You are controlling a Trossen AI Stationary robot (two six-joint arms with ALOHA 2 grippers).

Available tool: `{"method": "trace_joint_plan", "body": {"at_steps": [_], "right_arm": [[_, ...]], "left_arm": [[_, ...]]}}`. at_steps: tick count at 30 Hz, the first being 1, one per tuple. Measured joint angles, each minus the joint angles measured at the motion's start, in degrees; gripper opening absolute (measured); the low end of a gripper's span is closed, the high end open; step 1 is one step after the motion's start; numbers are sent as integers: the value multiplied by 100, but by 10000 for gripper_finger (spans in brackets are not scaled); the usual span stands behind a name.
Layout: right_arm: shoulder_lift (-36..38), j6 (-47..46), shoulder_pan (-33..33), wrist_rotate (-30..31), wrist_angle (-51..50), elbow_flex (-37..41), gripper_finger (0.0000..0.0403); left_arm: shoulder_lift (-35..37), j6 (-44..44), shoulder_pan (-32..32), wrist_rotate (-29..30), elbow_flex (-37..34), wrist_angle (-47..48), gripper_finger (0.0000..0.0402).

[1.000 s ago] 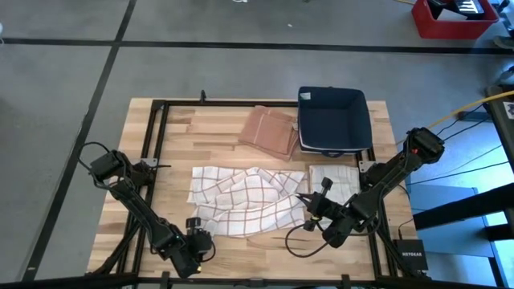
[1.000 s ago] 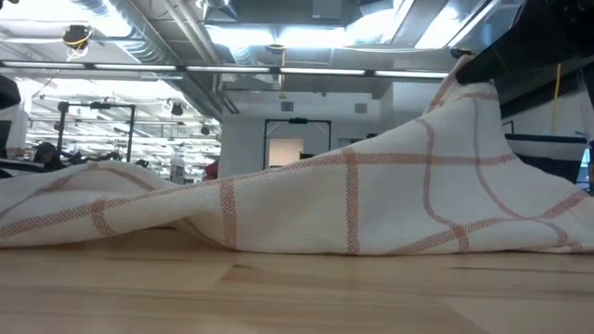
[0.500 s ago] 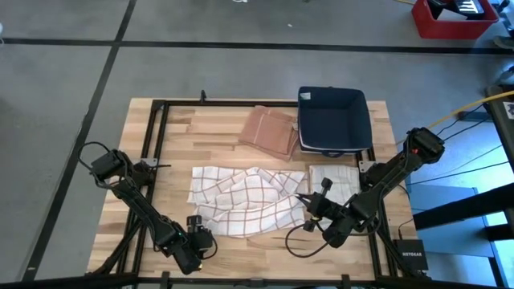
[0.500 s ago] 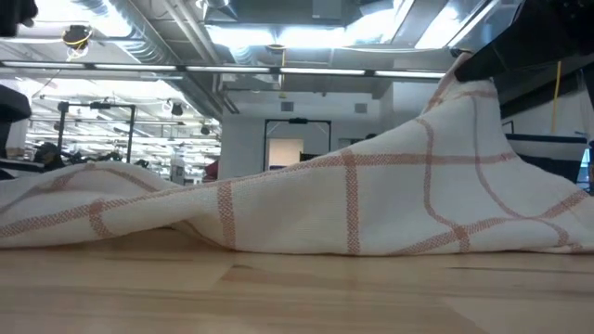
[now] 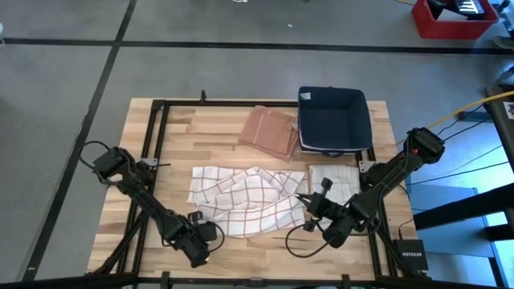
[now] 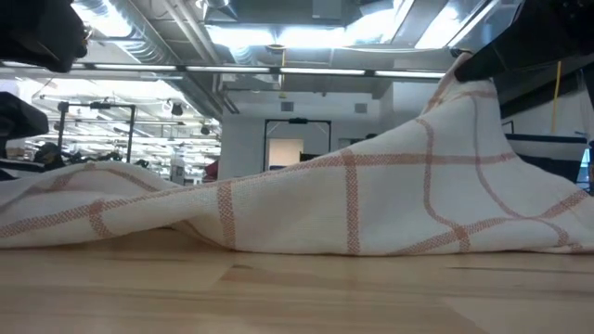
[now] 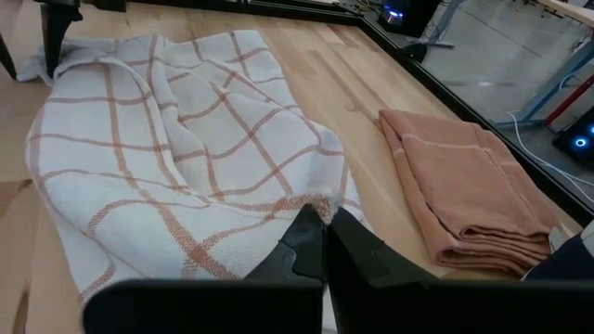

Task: Fold towel
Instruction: Fold the white towel

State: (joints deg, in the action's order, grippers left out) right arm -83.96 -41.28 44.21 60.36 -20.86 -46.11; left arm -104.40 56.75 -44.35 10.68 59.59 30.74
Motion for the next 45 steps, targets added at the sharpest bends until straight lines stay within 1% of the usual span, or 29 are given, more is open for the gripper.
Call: {"method": "trace_joint_plan", "body": {"at_steps": [8, 11, 15, 17, 21, 26, 29, 33, 38, 41, 45], "right_arm": [[0, 0, 1, 0, 0, -2, 3], [0, 2, 1, 0, 0, -2, 3], [0, 62, 1, 2, 26, -2, 3], [1, 199, 2, -3, 125, -10, 3], [13, 573, 7, -4, 121, -295, 3], [13, 1248, 7, -101, -198, -1047, 3], [13, 1569, 9, 67, -827, -1663, 3], [20, 1570, 9, 323, -2114, -2585, 3], [46, 1405, 8, 640, -3413, -3574, 3], [107, 1351, 2, 807, -3922, -4120, 3], [201, 1357, 2, 1229, -4540, -4847, 3]], "left_arm": [[1, 11, 54, -17, -9, 44, 86], [49, 9, 37, 107, -6, 57, 59], [208, -155, -56, 266, 111, 135, 11], [402, -166, -148, 483, 279, 263, 6], [816, -164, -397, 1166, 576, 852, 3], [1526, 2, -763, 2041, 974, 1577, 2], [1955, 128, -1039, 2820, 1198, 2079, 1], [2511, 147, -1461, 3969, 1421, 2491, 1], [3031, -352, -1829, 5285, 1677, 2393, 1], [3184, -833, -1891, 5775, 1977, 2375, 1], [3282, -1727, -1889, 6284, 2497, 2391, 0]]}}
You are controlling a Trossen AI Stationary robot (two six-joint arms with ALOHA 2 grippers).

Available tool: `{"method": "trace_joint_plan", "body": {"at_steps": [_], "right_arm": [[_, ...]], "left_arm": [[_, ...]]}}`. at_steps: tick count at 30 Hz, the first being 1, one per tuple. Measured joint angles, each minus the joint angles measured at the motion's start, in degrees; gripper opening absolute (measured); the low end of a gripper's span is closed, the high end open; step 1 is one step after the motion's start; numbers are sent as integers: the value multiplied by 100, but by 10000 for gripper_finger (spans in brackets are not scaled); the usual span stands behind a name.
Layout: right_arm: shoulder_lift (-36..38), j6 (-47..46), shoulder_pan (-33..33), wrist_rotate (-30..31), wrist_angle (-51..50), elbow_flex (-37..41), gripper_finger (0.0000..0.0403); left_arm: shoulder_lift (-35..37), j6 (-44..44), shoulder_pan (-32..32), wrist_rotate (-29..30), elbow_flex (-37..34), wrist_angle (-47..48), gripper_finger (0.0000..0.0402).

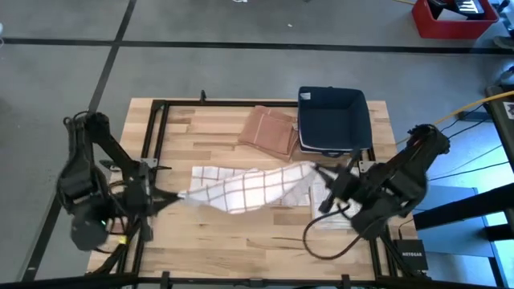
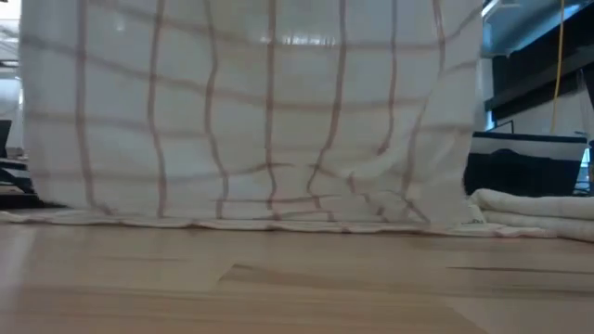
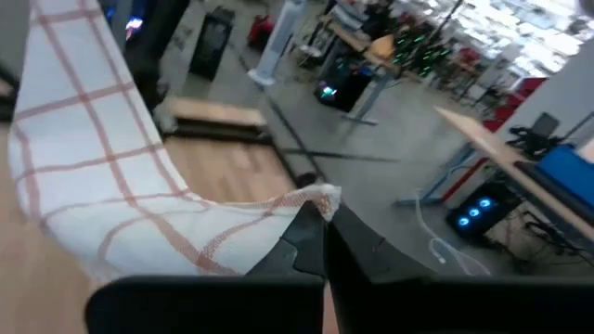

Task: Fold towel
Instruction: Fold the white towel

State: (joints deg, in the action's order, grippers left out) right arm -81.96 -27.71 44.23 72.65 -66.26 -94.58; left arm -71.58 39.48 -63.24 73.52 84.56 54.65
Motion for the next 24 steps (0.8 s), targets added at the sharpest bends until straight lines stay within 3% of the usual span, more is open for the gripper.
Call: {"method": "trace_joint_plan", "body": {"at_steps": [5, 12, 18, 24], "right_arm": [[160, 137, -2, 584, -551, -887, 3], [276, 1217, -2, 959, -546, -1983, 3], [292, 2073, -358, 1420, -562, -2476, 3], [365, 2665, -1209, 1240, -585, -2564, 3]], "left_arm": [[165, -1084, 35, 565, 722, -8, 0], [419, -2673, 17, 1584, 1513, -488, 0], [644, -3729, 278, 1654, 1743, -861, 0], [917, -4364, 782, 1648, 1745, -818, 0]]}}
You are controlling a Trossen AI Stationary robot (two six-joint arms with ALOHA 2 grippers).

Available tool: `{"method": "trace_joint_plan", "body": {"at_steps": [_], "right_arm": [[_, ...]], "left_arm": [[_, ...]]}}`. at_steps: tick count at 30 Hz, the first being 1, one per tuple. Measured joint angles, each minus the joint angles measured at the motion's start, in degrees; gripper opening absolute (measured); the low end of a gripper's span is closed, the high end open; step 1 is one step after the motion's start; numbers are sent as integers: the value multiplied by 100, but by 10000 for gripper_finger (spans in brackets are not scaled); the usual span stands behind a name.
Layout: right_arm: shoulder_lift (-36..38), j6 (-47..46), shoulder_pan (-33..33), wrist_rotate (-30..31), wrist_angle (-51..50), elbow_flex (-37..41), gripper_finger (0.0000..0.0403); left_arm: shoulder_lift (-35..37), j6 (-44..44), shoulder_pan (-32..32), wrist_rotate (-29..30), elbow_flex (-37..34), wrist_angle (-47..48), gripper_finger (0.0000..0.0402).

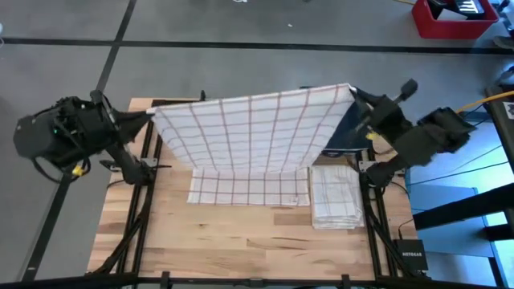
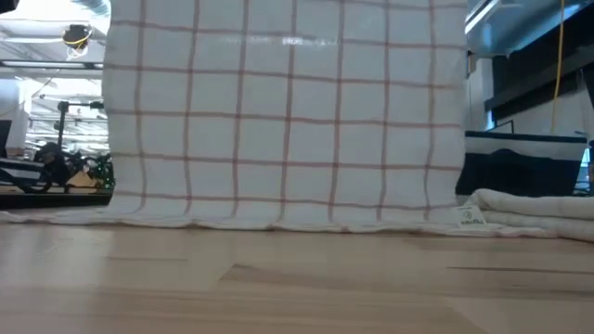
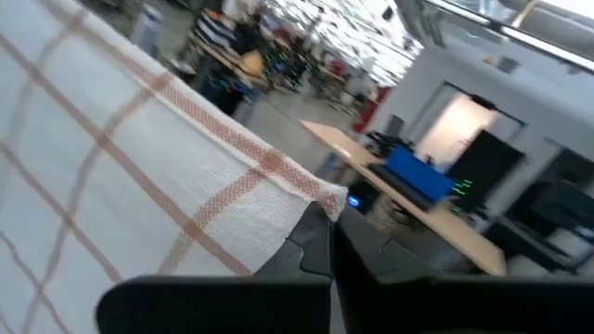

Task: Fold towel
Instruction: Fold the white towel

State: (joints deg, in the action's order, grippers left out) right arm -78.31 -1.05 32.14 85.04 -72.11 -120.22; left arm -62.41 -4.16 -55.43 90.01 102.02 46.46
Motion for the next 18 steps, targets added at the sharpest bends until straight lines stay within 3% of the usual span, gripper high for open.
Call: {"method": "trace_joint_plan", "body": {"at_steps": [3, 10, 18], "right_arm": [[-6, 160, -529, -250, -5, 7, 3], [-11, 468, -2080, -1332, 73, 11, 3], [-21, 1440, -3546, -2971, 1591, 10, 3]], "left_arm": [[147, -387, 314, -5, -1, 119, 0], [556, -208, 1011, -41, -2, 503, 0], [822, -403, 1466, -5, -7, 525, 0]]}}
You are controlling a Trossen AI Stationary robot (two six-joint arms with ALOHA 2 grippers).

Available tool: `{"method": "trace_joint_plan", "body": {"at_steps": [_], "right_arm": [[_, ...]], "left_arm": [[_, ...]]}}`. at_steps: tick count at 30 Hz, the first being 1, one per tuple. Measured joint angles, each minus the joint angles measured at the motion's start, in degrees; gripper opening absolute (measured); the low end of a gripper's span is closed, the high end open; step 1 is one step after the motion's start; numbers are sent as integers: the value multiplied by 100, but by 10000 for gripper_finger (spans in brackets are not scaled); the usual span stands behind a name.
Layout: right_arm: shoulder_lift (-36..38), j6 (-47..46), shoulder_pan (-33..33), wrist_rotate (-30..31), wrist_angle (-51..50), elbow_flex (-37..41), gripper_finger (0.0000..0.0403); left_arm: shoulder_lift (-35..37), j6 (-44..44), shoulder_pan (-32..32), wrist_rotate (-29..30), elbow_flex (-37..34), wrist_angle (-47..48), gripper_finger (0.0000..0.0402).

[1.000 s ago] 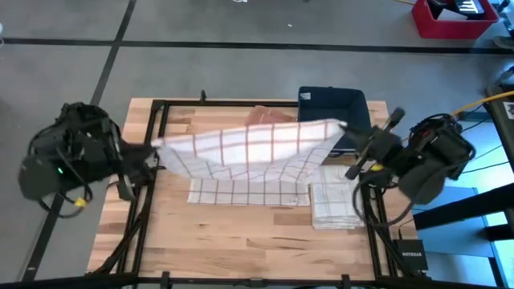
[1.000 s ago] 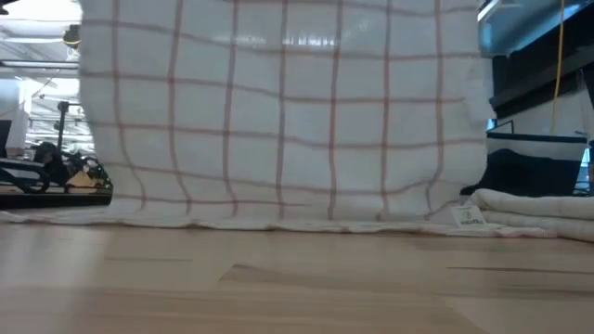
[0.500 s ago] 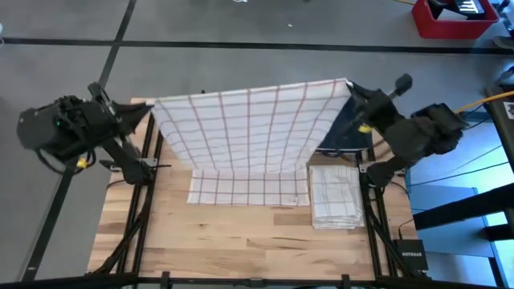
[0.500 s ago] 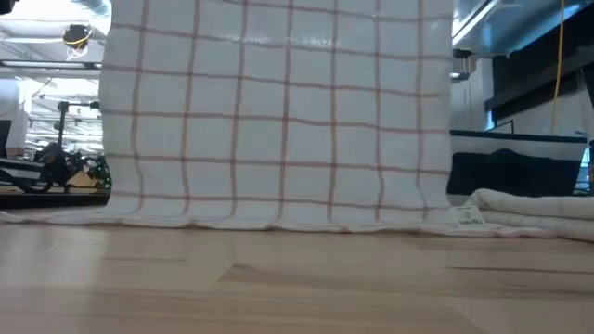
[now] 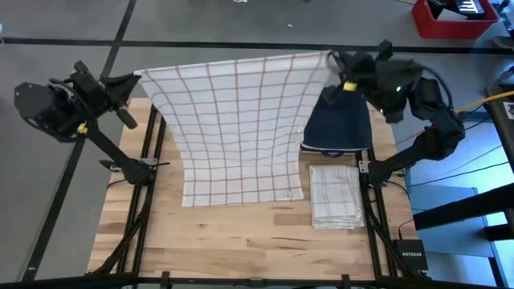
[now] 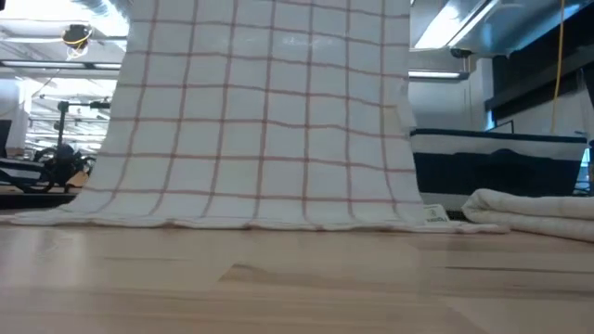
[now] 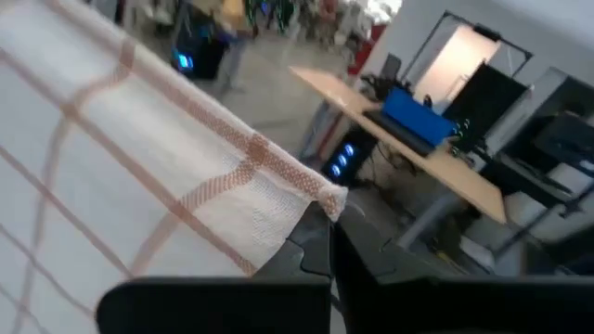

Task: Fold towel
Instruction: Fold the white towel

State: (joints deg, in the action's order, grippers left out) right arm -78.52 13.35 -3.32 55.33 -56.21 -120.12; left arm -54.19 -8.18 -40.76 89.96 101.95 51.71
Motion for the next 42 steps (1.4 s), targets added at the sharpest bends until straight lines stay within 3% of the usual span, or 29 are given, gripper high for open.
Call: {"method": "trace_joint_plan", "body": {"at_steps": [3, 7, 10, 12, 16, 22, 28, 35, 42], "right_arm": [[-7, 282, -138, -330, 454, -4, 3], [2, 332, 207, -445, 425, -4, 3], [42, 165, 906, -495, 206, -4, 3], [63, -100, 1461, -833, 68, -6, 3], [20, -692, 2605, -1274, 103, -6, 3], [-272, -671, 4203, -834, 679, 0, 3], [-390, 107, 5223, -74, 2023, -2, 3], [-420, 1509, 5841, 353, 3782, -10, 3], [-411, 2040, 5998, 1136, 3980, -403, 3]], "left_arm": [[2, 219, 14, -223, 0, -14, 1], [-103, 861, -105, -1526, 7, -218, 1], [-293, 1118, -333, -2553, 7, -620, 1], [-470, 1071, -525, -3063, 7, -993, 1], [-875, 554, -1002, -3549, 4, -1931, 1], [-1497, -699, -1904, -3578, 4, -3329, 1], [-2057, -2491, -2627, -3441, 4, -5272, 1], [-2304, -4331, -3086, -2748, 4, -7155, 1], [-2207, -5431, -3140, -2413, 4, -8200, 1]]}}
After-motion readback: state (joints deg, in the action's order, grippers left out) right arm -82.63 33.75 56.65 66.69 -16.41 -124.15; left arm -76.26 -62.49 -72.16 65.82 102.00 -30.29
